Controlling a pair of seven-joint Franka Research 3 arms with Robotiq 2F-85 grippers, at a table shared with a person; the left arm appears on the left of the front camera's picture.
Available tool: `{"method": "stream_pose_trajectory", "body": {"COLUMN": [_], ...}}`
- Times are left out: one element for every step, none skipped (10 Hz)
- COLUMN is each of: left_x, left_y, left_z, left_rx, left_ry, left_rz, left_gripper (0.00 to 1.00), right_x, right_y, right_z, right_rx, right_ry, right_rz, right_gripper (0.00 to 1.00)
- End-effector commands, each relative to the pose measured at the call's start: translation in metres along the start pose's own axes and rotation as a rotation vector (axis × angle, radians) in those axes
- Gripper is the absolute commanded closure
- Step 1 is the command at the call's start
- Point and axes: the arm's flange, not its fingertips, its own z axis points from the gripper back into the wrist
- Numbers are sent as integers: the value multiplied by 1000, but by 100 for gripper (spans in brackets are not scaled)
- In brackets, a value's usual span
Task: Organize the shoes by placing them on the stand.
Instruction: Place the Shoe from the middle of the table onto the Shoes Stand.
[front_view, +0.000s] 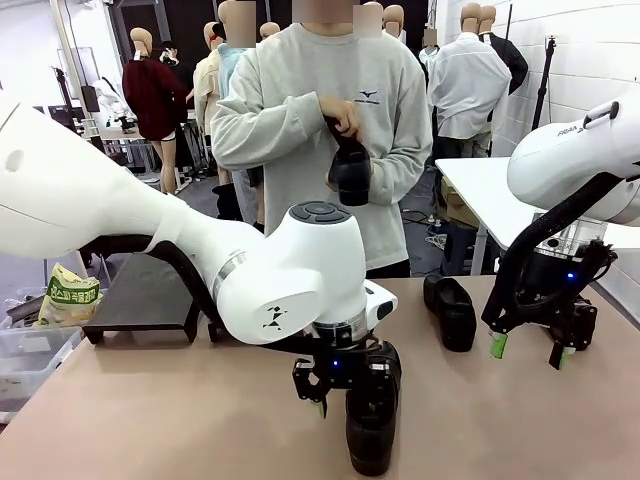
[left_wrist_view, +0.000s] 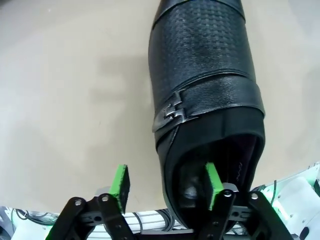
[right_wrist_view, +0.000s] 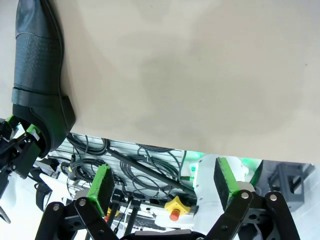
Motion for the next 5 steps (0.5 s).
{"method": "stream_pose_trajectory", "body": {"left_x": [7, 7, 9, 12, 14], "left_y": [-1, -2, -2, 1, 4], "left_z": [2, 1, -1, -6, -10], "left_rx": [-42, -51, -52, -52, -57], "left_ry": [34, 44, 54, 68, 83], "left_rz": [-19, -24, -24, -18, -5], "left_gripper": [67, 84, 100, 100, 100], "right_x": [0, 0, 0, 0, 0], "right_y": [-2, -2, -2, -2, -2], "right_z": [2, 2, 2, 2, 2], "right_rx": [-23, -23, -23, -23, -23], "right_ry": [8, 8, 8, 8, 8], "right_rz": [9, 9, 9, 9, 9], "right_gripper": [0, 0, 0, 0, 0]}}
